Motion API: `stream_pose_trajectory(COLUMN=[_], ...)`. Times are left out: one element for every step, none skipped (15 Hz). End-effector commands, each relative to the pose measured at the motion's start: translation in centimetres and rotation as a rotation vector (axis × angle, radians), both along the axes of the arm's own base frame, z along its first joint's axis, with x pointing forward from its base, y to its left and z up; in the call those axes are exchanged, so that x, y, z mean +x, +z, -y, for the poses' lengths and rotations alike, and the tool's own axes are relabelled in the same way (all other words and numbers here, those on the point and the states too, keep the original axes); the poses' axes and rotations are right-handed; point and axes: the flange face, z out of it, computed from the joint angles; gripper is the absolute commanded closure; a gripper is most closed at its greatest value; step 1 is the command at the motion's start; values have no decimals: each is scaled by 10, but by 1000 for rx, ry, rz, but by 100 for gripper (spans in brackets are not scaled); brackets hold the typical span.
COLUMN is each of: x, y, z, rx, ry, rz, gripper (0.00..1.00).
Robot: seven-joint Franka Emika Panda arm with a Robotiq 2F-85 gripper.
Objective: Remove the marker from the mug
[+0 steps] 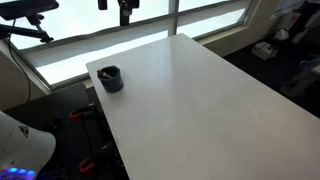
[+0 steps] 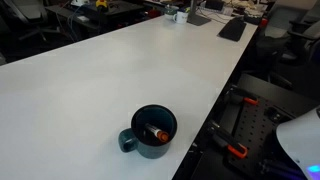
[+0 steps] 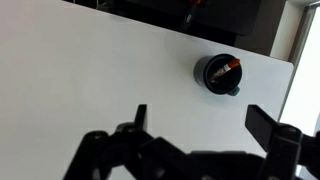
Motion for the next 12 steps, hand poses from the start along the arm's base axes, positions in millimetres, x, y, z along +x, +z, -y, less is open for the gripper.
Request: stream_pose_trajectory(x=[0, 3, 5, 7, 7, 5, 4, 1, -3, -9, -14, -23], y=[0, 2, -2, -13, -23, -38, -51, -68, -83, -101, -117, -134], z=[0, -3, -8, -14, -20, -29, -38, -51, -64, -79, -93, -109], rx=[0, 5, 17, 34, 52, 78, 94, 110, 119, 117, 113, 95], ry=[0, 13, 20, 7, -6, -16, -22, -17, -9, 3, 17, 36], rz=[-1, 5, 9, 14, 18, 11, 15, 16, 19, 29, 38, 56], gripper=[0, 0, 0, 0, 0, 0, 0, 0, 0, 0, 0, 0])
